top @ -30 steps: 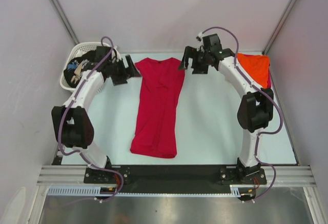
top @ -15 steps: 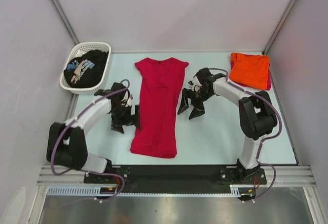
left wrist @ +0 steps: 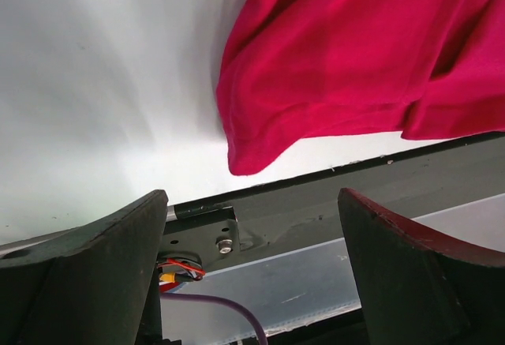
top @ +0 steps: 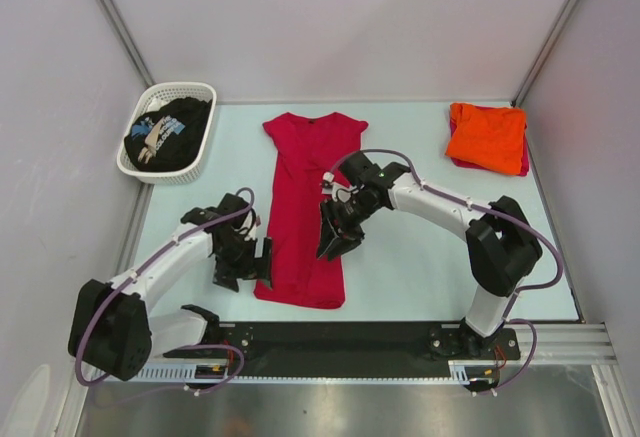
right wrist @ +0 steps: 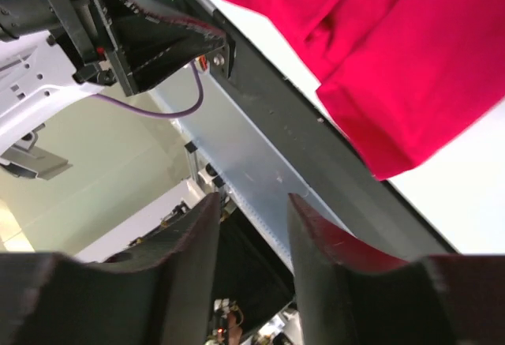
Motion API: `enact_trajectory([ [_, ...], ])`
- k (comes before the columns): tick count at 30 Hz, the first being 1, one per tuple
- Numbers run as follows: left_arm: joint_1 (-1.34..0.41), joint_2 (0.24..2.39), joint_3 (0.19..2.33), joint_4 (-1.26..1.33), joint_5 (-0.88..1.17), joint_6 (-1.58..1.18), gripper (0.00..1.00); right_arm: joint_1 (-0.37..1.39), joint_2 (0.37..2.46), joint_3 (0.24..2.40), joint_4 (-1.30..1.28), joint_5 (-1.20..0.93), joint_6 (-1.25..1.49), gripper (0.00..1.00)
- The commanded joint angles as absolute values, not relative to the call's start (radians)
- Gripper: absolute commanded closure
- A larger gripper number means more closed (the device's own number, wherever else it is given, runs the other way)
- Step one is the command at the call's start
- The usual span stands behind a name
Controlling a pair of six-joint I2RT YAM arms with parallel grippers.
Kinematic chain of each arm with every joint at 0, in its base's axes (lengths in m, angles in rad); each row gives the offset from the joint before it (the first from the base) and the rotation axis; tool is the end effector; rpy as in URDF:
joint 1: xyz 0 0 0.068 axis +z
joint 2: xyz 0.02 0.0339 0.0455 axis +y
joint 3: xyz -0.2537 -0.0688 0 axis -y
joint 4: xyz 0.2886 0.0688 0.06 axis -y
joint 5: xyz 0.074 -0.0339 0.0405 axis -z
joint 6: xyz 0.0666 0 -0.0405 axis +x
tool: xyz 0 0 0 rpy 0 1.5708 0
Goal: Fold and stack the t-shirts
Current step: Grab the bottom of the folded rectangular tshirt with both arms
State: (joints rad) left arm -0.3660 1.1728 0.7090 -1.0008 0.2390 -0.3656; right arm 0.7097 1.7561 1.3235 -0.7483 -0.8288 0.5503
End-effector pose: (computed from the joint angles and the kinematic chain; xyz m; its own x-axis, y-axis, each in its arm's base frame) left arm 0.2010 -0.0939 0.1340 -0.9998 0.0112 -0.0148 0.0147 0.9661 -0.2577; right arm 0.2708 0.2973 0.1863 -0.9395 -0.3411 0.0326 -0.1896 0.5965 0.7799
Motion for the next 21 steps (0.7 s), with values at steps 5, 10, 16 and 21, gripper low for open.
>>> enact_trajectory([
  [5, -0.417, 1.258, 0.706, -0.948, 0.222, -0.431, 0.27, 0.749, 1.741, 1.322, -0.716, -0.835, 0.623, 0.61],
  [10, -0.434, 1.305, 0.722, -0.94, 0.212, -0.452, 0.56, 0.758, 1.74, 1.316, -0.709, -0.833, 0.623, 0.61],
  [16, -0.437, 1.338, 0.718, -0.953, 0.18, -0.46, 0.73, 0.758, 1.755, 1.321, -0.713, -0.834, 0.615, 0.61],
  [21, -0.437, 1.358, 0.706, -0.946, 0.161, -0.476, 1.0, 0.758, 1.773, 1.328, -0.725, -0.844, 0.594, 0.62],
])
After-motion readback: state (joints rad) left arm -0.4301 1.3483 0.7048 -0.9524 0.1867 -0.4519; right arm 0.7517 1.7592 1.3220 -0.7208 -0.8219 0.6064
